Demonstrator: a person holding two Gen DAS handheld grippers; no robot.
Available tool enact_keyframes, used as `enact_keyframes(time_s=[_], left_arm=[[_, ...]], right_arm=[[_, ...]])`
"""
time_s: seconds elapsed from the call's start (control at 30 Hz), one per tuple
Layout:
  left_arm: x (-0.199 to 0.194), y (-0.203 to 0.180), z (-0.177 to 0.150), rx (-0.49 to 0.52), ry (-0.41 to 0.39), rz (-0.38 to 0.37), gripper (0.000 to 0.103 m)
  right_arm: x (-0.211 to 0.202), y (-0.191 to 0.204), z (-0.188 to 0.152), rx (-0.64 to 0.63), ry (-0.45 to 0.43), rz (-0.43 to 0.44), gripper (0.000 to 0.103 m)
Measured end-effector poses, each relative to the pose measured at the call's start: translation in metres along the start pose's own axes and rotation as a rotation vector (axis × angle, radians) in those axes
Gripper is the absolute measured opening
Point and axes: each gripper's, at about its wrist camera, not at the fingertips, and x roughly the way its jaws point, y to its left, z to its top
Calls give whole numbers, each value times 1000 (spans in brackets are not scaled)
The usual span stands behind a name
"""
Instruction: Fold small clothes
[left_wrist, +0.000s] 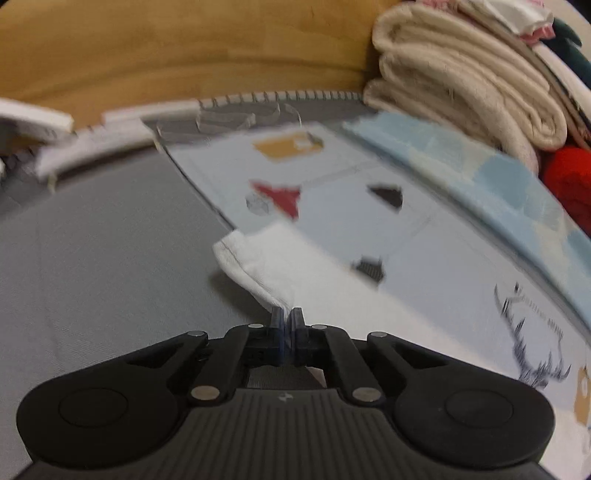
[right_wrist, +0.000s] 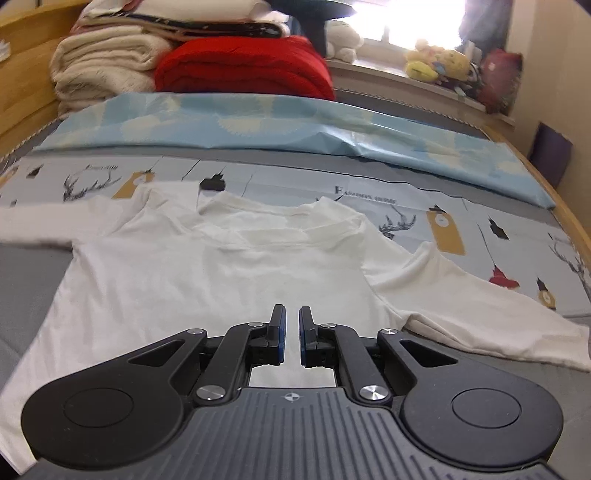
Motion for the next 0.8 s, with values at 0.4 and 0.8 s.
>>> enact_keyframes(time_s=[0.4, 0.8], left_arm=[[-177, -114, -12, 137, -139, -236, 2], [-295, -353, -198, 503, 233, -1024, 20]], right_arm=[[20, -4, 63, 154, -98, 39, 7], [91, -68, 11, 463, 71, 95, 3]])
